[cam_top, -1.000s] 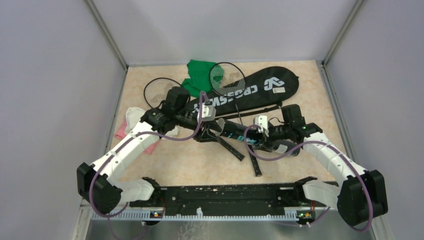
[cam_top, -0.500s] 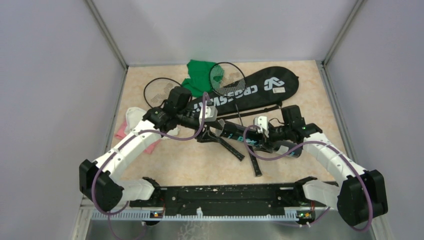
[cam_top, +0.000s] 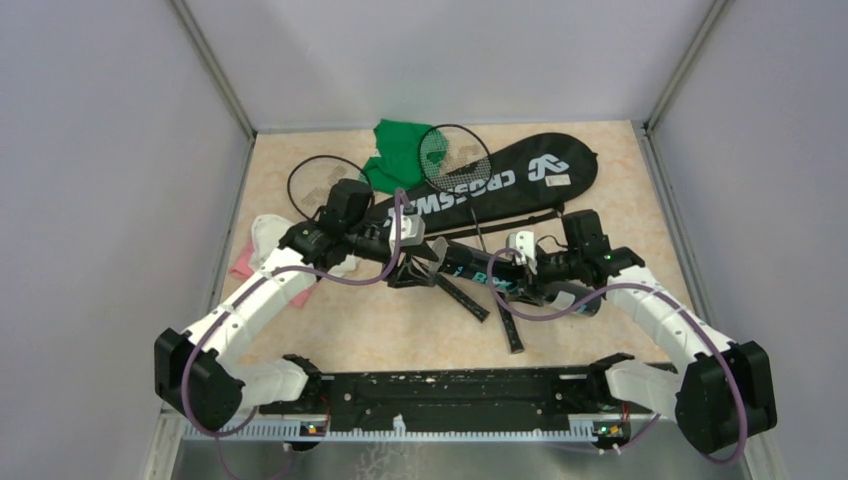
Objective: Pack up the badminton gear
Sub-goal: Close the lid on the shuttle tube.
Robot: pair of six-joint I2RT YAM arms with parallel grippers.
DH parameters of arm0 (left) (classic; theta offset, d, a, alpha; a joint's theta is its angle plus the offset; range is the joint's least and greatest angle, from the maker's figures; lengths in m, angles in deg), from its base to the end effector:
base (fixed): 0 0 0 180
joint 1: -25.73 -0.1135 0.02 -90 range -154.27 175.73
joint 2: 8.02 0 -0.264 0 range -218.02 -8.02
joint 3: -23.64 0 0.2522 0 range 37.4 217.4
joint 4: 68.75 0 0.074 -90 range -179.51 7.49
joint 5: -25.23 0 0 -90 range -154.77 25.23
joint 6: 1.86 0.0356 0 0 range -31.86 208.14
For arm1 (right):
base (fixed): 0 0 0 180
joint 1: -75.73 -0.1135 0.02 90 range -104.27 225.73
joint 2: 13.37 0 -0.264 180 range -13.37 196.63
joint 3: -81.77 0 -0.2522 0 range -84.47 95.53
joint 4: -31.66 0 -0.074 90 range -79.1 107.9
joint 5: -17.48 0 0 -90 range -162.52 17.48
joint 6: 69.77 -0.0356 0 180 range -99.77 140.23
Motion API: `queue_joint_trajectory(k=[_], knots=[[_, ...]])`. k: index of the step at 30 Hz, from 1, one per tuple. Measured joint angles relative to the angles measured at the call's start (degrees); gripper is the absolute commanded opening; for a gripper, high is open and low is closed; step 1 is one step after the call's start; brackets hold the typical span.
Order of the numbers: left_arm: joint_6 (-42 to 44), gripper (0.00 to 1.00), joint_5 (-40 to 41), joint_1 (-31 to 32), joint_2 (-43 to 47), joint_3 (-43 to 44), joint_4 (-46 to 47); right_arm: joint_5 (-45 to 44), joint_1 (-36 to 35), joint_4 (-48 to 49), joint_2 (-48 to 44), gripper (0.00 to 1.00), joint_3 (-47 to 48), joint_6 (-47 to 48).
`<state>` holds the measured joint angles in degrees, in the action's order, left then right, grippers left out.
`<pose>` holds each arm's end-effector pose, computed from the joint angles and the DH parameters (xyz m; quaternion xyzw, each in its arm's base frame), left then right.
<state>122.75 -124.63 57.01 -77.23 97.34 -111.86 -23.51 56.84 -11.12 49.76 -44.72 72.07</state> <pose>0.1973 -0.1559 0.3227 0.6062 0.5378 -0.4385 0.3886 0.1888 0.0930 0.2297 -0.6076 0.6251 0.2934 0.3926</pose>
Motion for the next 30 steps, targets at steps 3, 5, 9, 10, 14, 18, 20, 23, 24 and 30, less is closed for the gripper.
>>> queue_joint_trajectory(k=[3, 5, 9, 10, 14, 18, 20, 23, 24, 30], knots=[[-0.07, 0.60, -0.39, -0.22, 0.37, -1.29, 0.92, -0.07, 0.00, -0.15, -0.07, 0.34, 0.00, -0.22], [-0.13, 0.60, -0.72, -0.37, 0.37, -1.73, 1.25, -0.11, 0.00, -0.39, -0.07, 0.34, 0.00, -0.42], [-0.20, 0.60, -1.46, -0.50, 0.33, -1.88, 1.95, -0.04, 0.00, -0.61, -0.07, 0.34, 0.00, -0.52], [-0.20, 0.60, -1.70, -0.50, 0.33, -1.88, 2.03, -0.04, 0.00, -0.63, -0.07, 0.34, 0.00, -0.52], [-0.17, 0.61, -2.14, -0.50, 0.33, -1.88, 2.34, -0.07, 0.00, -0.63, -0.09, 0.34, 0.00, -0.57], [-0.11, 0.63, -1.92, -0.50, 0.35, -1.88, 2.29, -0.22, 0.00, -0.61, -0.09, 0.34, 0.00, -0.63], [-0.02, 0.65, -1.25, -0.50, 0.44, -1.86, 2.14, -0.57, 0.00, -0.52, -0.11, 0.34, 0.00, -0.72], [0.28, 0.68, -0.04, -0.94, 0.66, -1.62, 1.57, -0.68, 0.00, 0.11, -0.13, 0.34, 0.00, -1.14], [0.37, 0.70, 0.33, -1.42, 0.83, -1.42, 1.31, -0.68, 0.00, 0.52, -0.13, 0.34, 0.00, -1.44], [0.46, 0.76, 1.25, -6.25, 2.40, 0.70, 0.96, -1.22, 0.02, 2.99, -0.17, 0.34, 0.00, -3.85]])
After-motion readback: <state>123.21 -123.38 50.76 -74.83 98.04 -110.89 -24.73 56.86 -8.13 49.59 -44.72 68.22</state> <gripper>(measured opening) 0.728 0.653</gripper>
